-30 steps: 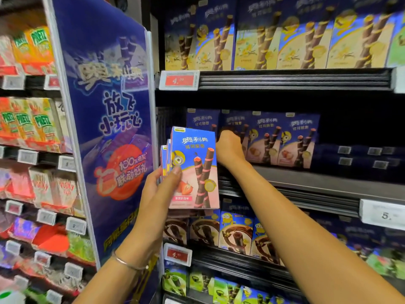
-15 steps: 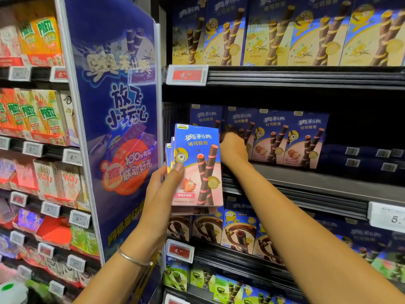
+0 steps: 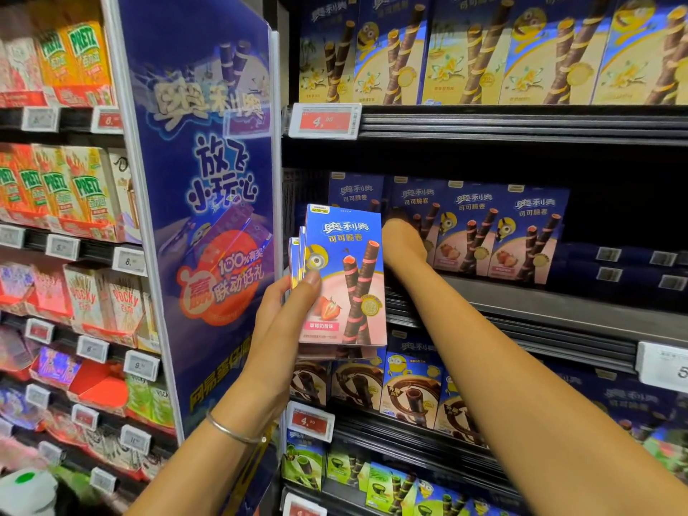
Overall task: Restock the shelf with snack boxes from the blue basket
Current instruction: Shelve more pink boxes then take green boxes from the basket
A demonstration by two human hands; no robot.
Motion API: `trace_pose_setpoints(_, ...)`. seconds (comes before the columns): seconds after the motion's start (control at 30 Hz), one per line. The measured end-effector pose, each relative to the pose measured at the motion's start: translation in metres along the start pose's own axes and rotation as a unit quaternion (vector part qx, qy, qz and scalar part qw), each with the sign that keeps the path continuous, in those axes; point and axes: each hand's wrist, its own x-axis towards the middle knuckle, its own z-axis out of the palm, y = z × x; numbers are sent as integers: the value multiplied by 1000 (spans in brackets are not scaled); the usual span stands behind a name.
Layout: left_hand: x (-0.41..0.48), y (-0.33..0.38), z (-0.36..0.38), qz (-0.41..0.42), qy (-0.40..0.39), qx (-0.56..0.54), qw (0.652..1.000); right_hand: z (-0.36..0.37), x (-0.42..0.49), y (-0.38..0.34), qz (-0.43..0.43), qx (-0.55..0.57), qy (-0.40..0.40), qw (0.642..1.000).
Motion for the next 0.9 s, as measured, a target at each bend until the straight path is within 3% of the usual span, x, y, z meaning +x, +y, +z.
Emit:
trace_pose_setpoints(0.67,3,1,4,-1,-29,-2,1000,-2,-3,8,-21,-43,11,999)
trace_pose_setpoints(0.73,3,1,5,6,-27,-5,1000,-3,-3,12,-42,-10,30,999)
trace_pose_setpoints(0.83,3,0,5,26,-10,1,1000,-8,-15,14,-76,148,111,980)
trace_pose_setpoints(0.9,3,-1,5,45,1,8,999,-14,-30,11,-71,274,78,956)
